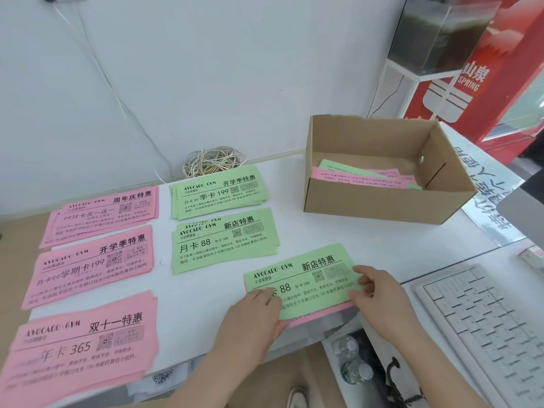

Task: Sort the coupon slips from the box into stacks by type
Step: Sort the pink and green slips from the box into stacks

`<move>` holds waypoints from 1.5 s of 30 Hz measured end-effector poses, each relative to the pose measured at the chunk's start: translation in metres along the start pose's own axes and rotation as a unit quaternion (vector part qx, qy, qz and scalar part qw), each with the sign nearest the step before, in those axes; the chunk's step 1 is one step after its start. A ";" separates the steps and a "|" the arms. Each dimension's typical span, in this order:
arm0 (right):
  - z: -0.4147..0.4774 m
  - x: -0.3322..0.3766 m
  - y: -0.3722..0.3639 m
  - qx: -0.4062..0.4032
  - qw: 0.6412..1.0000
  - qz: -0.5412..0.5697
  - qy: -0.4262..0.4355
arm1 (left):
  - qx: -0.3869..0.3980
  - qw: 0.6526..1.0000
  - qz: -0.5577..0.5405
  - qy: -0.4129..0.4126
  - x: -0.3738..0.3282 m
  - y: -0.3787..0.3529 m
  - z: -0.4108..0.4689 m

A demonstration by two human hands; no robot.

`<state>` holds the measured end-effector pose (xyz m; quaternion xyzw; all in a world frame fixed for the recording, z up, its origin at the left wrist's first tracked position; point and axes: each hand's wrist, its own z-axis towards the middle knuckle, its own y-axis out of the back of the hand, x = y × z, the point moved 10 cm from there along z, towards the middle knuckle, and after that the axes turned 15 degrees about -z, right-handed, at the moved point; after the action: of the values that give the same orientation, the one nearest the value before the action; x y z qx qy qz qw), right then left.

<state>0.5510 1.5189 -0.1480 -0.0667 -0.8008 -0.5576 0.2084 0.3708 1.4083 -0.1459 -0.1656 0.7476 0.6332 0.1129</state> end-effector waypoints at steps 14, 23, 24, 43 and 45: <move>0.007 -0.016 0.010 -0.003 0.975 0.215 -0.062 | -0.071 0.979 -0.169 0.090 0.022 0.034 0.004; 0.015 -0.003 0.001 0.049 0.996 0.069 -0.025 | -0.107 0.927 -0.320 0.165 0.048 0.021 -0.009; 0.016 0.000 -0.001 0.051 0.996 0.072 -0.025 | -0.109 0.924 -0.329 0.164 0.049 0.020 -0.010; 0.002 0.030 -0.010 0.024 0.963 -0.224 0.147 | -0.137 0.948 -0.267 0.104 0.038 0.045 -0.005; 0.002 0.036 -0.009 0.001 0.949 -0.265 0.172 | -0.215 0.919 -0.308 0.118 0.052 0.077 -0.013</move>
<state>0.5153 1.5128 -0.1412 0.2450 -0.7422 -0.5950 0.1872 0.2930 1.4013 -0.0934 -0.4816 0.5134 0.6884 0.1751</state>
